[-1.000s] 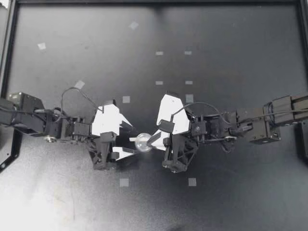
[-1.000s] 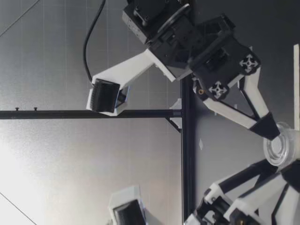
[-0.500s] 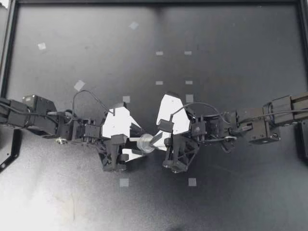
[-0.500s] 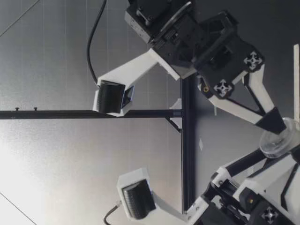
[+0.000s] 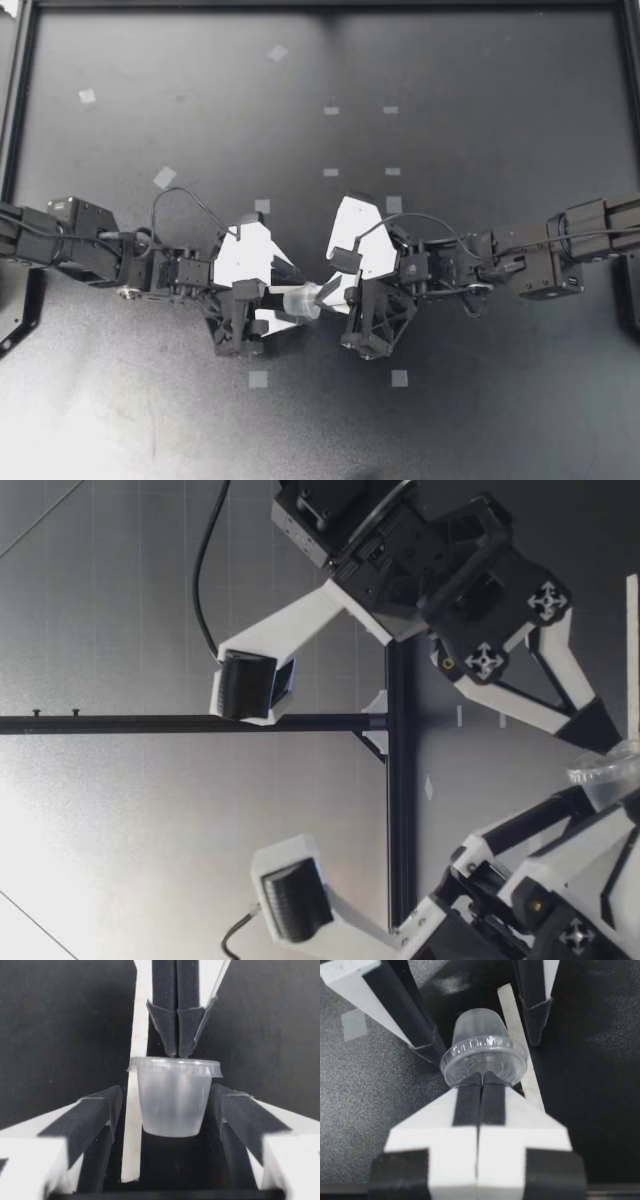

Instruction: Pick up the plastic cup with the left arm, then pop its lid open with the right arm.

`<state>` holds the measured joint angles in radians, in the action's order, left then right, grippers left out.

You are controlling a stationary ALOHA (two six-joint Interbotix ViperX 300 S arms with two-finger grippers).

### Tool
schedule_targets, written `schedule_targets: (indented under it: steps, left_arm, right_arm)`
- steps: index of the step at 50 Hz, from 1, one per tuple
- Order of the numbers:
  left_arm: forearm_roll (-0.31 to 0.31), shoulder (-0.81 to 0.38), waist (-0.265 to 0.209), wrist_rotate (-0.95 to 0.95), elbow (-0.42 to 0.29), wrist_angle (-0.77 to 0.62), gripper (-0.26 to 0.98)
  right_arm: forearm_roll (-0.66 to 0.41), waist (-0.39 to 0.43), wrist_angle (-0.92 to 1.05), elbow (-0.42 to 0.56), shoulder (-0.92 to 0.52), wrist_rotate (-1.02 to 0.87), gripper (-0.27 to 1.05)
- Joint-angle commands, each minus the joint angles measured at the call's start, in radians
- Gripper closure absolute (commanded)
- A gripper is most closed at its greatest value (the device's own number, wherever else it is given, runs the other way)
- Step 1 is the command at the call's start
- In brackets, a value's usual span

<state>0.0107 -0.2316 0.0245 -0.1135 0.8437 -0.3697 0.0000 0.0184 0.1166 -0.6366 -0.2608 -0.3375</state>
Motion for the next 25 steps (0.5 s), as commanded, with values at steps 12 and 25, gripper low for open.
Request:
schedule_targets:
  steps: [12, 25]
  left_arm:
    - [0.002, 0.023, 0.002, 0.0, -0.025, 0.028, 0.35]
    - [0.002, 0.069, 0.002, 0.005, -0.011, 0.017, 0.38]
  right_arm:
    - [-0.002, 0.002, 0.0, 0.011, 0.04, -0.002, 0.92]
    - [-0.002, 0.002, -0.023, -0.014, 0.107, -0.008, 0.92]
